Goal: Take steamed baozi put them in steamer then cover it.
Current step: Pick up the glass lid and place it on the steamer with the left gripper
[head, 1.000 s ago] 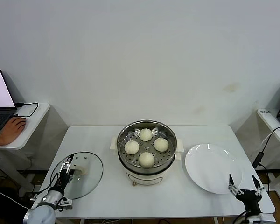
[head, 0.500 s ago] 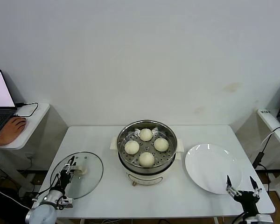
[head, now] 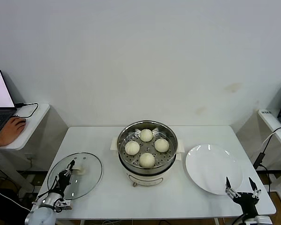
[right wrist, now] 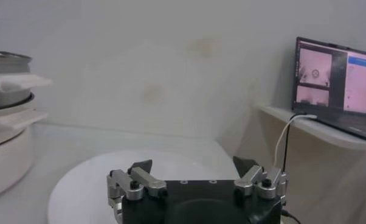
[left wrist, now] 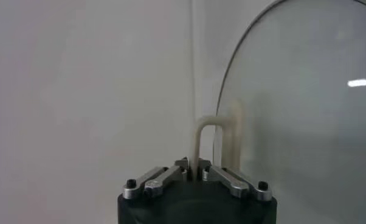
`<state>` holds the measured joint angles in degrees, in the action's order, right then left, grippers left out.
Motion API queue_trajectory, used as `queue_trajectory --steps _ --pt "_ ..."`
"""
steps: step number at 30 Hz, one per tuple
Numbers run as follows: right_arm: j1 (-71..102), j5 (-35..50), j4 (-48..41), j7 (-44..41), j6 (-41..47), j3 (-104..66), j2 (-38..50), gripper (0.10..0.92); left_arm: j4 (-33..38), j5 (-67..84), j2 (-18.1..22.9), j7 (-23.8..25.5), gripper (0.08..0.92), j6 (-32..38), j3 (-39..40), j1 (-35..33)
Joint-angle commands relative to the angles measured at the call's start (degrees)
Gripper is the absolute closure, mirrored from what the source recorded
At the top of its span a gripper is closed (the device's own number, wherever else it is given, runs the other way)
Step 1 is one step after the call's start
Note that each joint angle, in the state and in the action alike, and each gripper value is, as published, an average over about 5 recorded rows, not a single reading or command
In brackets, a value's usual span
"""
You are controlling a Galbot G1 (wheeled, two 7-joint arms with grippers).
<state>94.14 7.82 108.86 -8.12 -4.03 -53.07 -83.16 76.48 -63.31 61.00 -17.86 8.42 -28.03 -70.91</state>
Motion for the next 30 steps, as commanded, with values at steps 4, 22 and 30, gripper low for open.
queue_trajectory --steps 4,22,30 --pt "0.2 -1.2 0.5 0.0 -0.4 0.8 -0.1 0.203 18.1 4.7 -1.4 0.5 0.863 -6.9 -4.1 -9.4" --pt "0.0 -9.2 -0.2 0.8 -4.3 4.5 -0.3 0.203 48.3 17.5 -13.7 16.7 0.863 -29.8 2.1 -7.2" --pt "-1.2 -13.6 -0.6 2.4 -4.9 6.0 -1.6 0.203 45.5 9.8 -12.2 22.2 0.863 -35.0 19.4 5.8"
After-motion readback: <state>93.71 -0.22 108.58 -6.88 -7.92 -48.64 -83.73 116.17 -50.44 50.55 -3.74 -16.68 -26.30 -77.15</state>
